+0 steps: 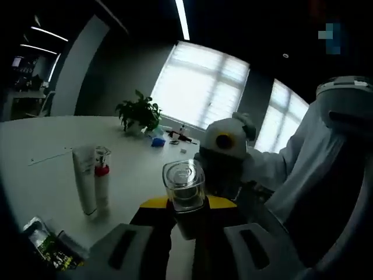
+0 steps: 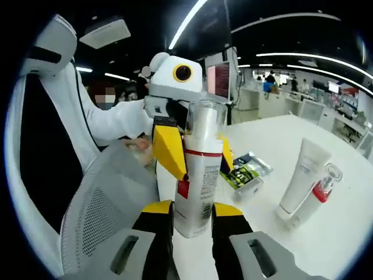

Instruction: Arrange the skincare products in the storage area until every visible bottle or jar stands upright without overlapping.

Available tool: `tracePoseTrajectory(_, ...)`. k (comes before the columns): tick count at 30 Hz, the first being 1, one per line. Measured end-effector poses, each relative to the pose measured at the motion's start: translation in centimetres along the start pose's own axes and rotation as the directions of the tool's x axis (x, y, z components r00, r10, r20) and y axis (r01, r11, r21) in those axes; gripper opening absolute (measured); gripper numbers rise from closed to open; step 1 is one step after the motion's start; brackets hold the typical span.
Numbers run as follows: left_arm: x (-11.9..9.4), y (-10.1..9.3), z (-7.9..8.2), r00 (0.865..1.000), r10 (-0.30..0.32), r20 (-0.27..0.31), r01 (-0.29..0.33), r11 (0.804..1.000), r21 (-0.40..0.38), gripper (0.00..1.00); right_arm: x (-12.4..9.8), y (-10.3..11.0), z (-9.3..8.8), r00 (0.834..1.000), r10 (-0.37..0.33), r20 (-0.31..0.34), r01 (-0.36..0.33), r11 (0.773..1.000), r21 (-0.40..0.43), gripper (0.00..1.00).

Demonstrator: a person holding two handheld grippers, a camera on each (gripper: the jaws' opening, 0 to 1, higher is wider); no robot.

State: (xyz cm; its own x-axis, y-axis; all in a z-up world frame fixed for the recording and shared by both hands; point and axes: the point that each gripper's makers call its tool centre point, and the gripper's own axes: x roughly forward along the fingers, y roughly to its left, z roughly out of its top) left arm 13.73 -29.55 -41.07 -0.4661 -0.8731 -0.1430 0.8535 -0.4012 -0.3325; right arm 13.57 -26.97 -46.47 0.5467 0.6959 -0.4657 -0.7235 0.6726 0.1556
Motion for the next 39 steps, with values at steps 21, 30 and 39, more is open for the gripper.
tracePoseTrajectory(21, 0.6, -2.1, 1.2, 0.995, -0.095, 0.030, 0.091, 0.990, 0.110, 0.15, -0.1, 0.7, 1.2, 0.989, 0.020, 0.148, -0.024, 0.999, 0.026, 0.13)
tracePoseTrajectory(30, 1.0, -1.5, 2.7, 0.993, -0.065, 0.102, 0.050, 0.988, 0.148, 0.16, -0.2, 0.0, 0.3, 0.990, -0.026, 0.142, 0.024, 1.000, 0.017, 0.13)
tracePoseTrajectory(39, 1.4, -0.8, 2.7, 0.993, -0.036, 0.115, 0.018, 0.988, 0.156, 0.18, -0.3, -0.9, -0.6, 0.986, -0.038, 0.160, 0.038, 0.999, 0.005, 0.13)
